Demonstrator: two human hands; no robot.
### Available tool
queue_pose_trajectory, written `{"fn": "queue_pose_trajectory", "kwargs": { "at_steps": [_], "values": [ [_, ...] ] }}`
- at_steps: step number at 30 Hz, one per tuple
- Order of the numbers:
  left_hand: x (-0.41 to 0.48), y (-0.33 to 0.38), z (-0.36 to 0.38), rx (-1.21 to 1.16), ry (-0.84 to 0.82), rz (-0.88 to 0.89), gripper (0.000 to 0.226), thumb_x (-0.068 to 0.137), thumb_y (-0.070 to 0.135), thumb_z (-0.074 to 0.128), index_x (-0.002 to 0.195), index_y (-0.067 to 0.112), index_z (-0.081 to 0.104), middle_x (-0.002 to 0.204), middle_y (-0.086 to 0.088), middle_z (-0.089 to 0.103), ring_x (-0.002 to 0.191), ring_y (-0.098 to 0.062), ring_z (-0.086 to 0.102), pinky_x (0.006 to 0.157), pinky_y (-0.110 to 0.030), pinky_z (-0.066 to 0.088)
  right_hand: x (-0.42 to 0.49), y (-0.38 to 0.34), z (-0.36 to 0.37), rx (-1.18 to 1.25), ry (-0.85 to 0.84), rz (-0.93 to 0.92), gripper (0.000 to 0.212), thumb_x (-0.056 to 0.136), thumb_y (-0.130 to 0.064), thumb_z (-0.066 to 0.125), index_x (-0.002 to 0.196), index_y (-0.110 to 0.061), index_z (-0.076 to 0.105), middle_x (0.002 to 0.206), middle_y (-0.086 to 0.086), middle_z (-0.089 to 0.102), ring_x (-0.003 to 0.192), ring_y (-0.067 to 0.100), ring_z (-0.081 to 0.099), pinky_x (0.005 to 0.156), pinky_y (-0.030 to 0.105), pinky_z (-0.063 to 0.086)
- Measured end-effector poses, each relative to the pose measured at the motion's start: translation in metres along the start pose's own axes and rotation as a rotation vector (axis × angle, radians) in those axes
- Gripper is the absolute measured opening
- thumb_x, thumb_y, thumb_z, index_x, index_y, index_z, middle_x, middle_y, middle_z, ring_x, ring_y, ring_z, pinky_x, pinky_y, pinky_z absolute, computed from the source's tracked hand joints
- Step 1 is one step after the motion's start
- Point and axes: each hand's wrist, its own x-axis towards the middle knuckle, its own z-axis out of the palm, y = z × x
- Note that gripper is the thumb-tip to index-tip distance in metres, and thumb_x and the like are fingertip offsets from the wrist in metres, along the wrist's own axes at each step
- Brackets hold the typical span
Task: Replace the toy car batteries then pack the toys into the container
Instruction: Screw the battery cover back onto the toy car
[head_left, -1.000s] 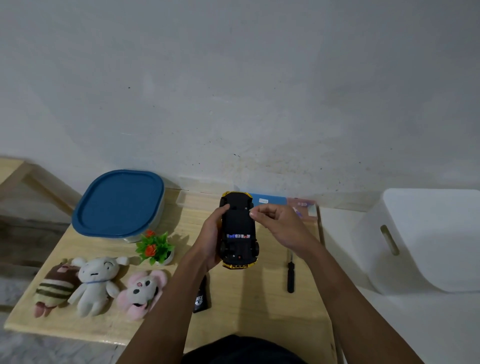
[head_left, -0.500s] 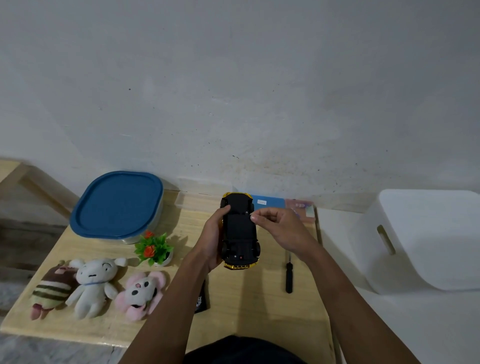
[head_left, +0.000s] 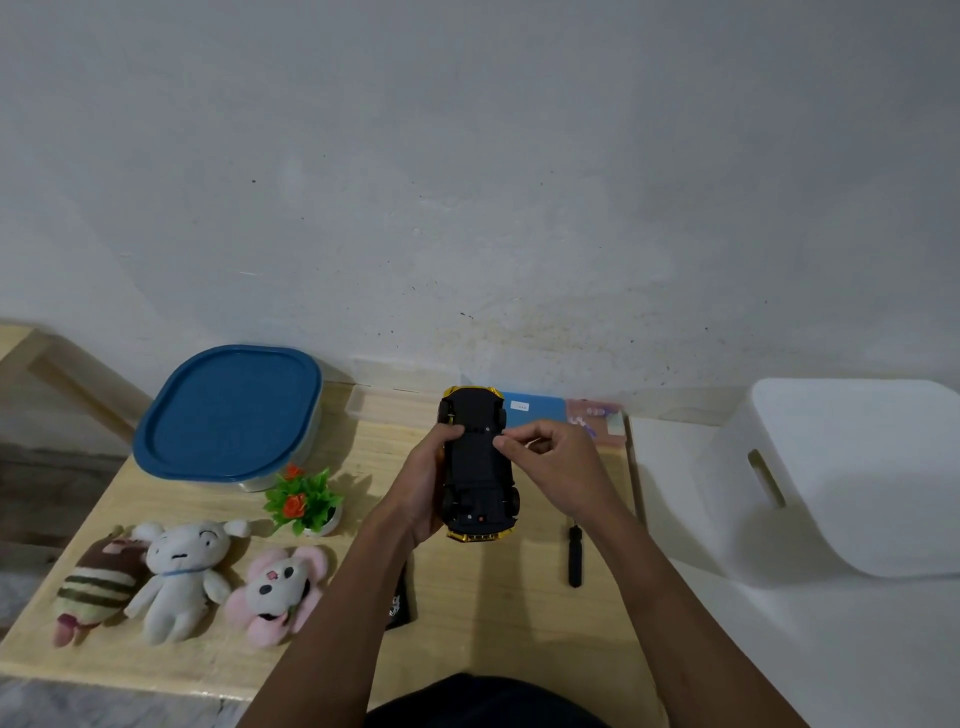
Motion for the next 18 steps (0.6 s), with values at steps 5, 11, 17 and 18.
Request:
{"fn": "queue_pose_trajectory", "kwargs": {
  "at_steps": [5, 11, 17, 18],
  "values": [
    [0.001, 0.0, 0.0, -0.003, 0.004, -0.018, 0.036, 0.097, 0.031, 0.041, 0.116, 0.01, 0.063, 0.092, -0.011, 0.074, 0.079, -0.026, 0.071, 0.068, -0.037, 0.059, -0.001, 0.005, 0.007, 0.111, 0.057, 0.157, 0.033, 0.083, -0.042, 0.072, 0.108, -0.029, 0.056, 0.106, -0.008, 0.06, 0.094, 0.007, 0.058, 0.071, 0.02, 0.046],
    [0.0, 0.0, 0.006, 0.045, -0.018, 0.065, 0.035, 0.099, 0.022, 0.043, 0.131, 0.01, 0.053, 0.099, -0.013, 0.07, 0.081, -0.026, 0.07, 0.062, -0.037, 0.058, -0.002, 0.006, 0.015, 0.287, -0.121, 0.264, 0.03, 0.09, -0.043, 0.062, 0.111, -0.023, 0.068, 0.104, -0.006, 0.072, 0.1, 0.009, 0.066, 0.088, 0.032, 0.053],
    [-0.001, 0.001, 0.007, 0.05, -0.052, 0.102, 0.033, 0.099, 0.017, 0.044, 0.129, 0.01, 0.053, 0.101, -0.014, 0.069, 0.082, -0.026, 0.07, 0.062, -0.037, 0.058, 0.0, 0.008, 0.015, 0.31, -0.09, 0.257, 0.026, 0.089, -0.04, 0.064, 0.107, -0.022, 0.068, 0.105, -0.001, 0.072, 0.1, 0.012, 0.066, 0.09, 0.033, 0.052],
    [0.0, 0.002, 0.007, 0.051, -0.053, 0.102, 0.031, 0.099, 0.017, 0.044, 0.128, 0.011, 0.054, 0.102, -0.014, 0.069, 0.083, -0.026, 0.07, 0.062, -0.037, 0.058, 0.0, 0.009, 0.015, 0.316, -0.08, 0.258, 0.026, 0.089, -0.04, 0.064, 0.108, -0.022, 0.068, 0.106, -0.001, 0.071, 0.101, 0.012, 0.066, 0.09, 0.033, 0.052]
  ]
}}
